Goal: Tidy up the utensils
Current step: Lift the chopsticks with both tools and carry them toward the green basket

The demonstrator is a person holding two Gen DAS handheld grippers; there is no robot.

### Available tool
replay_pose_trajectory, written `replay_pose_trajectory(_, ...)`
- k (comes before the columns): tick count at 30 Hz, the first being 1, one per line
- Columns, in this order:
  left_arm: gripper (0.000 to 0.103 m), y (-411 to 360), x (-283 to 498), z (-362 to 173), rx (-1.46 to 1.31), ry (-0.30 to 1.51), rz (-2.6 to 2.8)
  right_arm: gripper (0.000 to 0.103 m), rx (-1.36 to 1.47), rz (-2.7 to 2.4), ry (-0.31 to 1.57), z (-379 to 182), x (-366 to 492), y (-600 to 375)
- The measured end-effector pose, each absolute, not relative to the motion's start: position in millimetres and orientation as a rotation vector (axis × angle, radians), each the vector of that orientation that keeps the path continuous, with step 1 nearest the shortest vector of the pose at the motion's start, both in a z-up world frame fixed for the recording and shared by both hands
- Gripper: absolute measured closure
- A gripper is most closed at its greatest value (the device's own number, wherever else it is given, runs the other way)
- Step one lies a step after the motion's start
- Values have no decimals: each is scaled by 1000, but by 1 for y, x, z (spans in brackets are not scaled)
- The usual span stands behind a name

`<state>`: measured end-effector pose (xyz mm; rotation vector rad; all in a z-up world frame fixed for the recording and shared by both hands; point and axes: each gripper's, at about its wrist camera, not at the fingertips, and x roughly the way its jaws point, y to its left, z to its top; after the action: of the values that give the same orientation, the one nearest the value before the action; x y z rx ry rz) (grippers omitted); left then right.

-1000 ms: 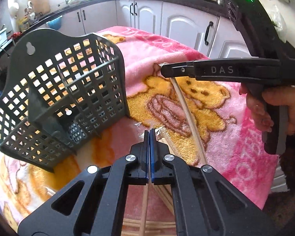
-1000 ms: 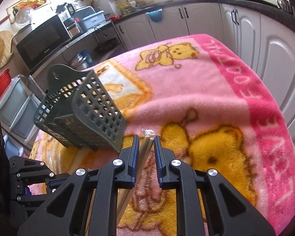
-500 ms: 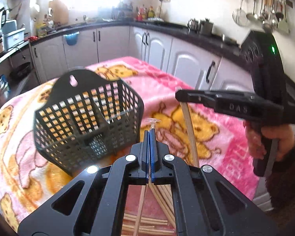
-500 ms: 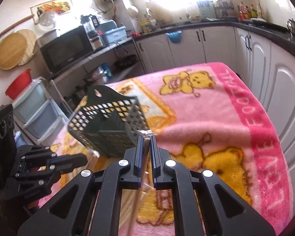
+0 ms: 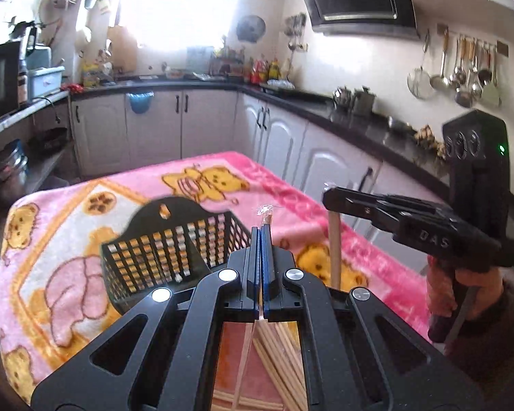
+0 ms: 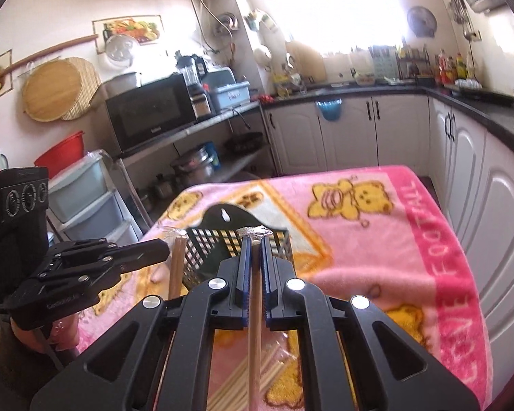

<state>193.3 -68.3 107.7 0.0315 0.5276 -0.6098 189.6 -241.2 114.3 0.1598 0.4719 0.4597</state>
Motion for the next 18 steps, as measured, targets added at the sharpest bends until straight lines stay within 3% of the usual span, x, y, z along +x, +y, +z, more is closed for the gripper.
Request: replay_pose_trajectory(18, 103, -36, 230, 171, -116, 361, -411, 97, 95, 445, 258, 180, 199, -216)
